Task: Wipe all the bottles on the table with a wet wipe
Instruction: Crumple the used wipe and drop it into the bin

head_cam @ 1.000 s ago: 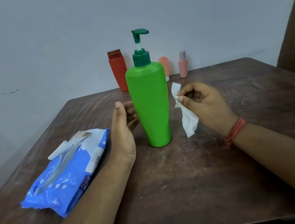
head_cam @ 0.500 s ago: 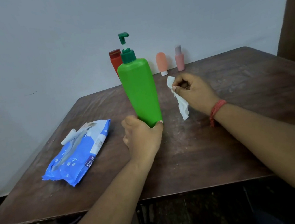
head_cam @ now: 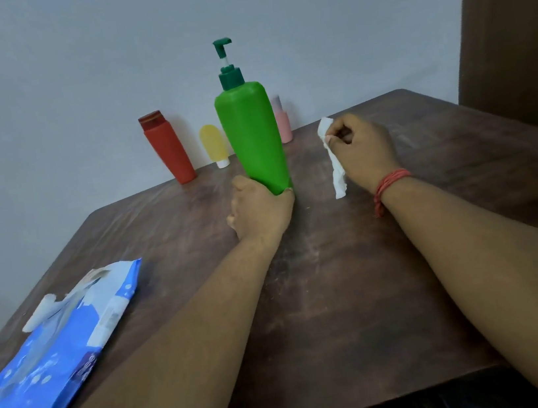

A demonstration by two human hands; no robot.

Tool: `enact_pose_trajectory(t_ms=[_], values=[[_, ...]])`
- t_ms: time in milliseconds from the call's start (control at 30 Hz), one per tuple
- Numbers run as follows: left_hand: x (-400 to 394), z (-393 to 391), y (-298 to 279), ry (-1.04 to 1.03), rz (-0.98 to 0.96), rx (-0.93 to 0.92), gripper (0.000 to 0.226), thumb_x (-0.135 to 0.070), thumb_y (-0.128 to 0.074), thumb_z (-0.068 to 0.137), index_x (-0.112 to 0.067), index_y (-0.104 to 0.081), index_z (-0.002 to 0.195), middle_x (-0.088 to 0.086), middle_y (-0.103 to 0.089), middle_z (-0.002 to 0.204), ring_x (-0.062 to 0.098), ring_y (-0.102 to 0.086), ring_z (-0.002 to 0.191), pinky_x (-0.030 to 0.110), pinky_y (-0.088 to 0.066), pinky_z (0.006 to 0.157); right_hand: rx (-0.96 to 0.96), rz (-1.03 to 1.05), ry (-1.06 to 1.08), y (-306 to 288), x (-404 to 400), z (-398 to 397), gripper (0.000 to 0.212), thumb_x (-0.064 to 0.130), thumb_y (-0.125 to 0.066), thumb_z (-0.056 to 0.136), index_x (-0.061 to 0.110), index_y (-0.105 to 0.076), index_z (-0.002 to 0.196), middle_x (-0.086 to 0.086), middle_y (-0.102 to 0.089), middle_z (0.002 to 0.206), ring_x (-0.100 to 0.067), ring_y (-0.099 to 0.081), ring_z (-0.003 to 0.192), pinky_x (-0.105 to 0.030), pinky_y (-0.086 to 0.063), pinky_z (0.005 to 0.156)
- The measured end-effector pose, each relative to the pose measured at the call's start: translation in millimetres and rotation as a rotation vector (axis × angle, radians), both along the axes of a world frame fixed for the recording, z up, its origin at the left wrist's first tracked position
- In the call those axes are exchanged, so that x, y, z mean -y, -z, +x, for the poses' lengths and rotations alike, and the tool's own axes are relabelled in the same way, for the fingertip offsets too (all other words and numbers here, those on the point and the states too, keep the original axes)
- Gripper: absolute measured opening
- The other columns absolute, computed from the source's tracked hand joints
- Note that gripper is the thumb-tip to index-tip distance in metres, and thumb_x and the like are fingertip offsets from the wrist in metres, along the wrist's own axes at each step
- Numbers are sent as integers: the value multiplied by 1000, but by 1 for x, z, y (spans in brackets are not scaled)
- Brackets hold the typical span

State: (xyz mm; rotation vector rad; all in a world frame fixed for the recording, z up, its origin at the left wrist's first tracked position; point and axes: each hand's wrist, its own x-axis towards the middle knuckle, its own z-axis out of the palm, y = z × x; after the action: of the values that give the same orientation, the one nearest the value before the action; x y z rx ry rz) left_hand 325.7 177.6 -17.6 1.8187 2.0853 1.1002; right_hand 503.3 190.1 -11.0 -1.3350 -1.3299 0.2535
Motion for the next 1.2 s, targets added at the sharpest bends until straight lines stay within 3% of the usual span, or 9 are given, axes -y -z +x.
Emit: enact_pose_trajectory(t_ms=[233,767,967,1200], values=[[-71,59,2,59,39,-46,69,-43,-73,82,-5,-38,128,13,-57,128,36,-55,121,52,-44,98,-79,51,170,7,-41,42,12,14,-59,88,22,-60,80,2,-66,89,-13,-61,83,-20,-43,66],[-187,138,2,105,55,-24,72,-39,-75,83,-9,-33,133,11,-53,131,37,-55,121,51,-45,97,5,111,237,7,-111,80,12,8,-58,87,18,-60,80,2,-62,90,-14,-59,83,-24,-43,68],[-213,153,3,119,76,-41,75,-41,-75,83,-9,-31,136,11,-54,132,35,-55,121,51,-48,96,-43,113,228,8,-125,86,9,10,-60,87,16,-61,80,-1,-65,88,-16,-61,82,-22,-44,67],[-230,166,-3,90,27,-27,77,-39,-76,84,-9,-30,139,14,-51,135,36,-53,125,50,-45,101,-92,115,223,8,-125,87,13,9,-60,88,19,-61,79,1,-66,87,-13,-60,82,-7,-38,62]])
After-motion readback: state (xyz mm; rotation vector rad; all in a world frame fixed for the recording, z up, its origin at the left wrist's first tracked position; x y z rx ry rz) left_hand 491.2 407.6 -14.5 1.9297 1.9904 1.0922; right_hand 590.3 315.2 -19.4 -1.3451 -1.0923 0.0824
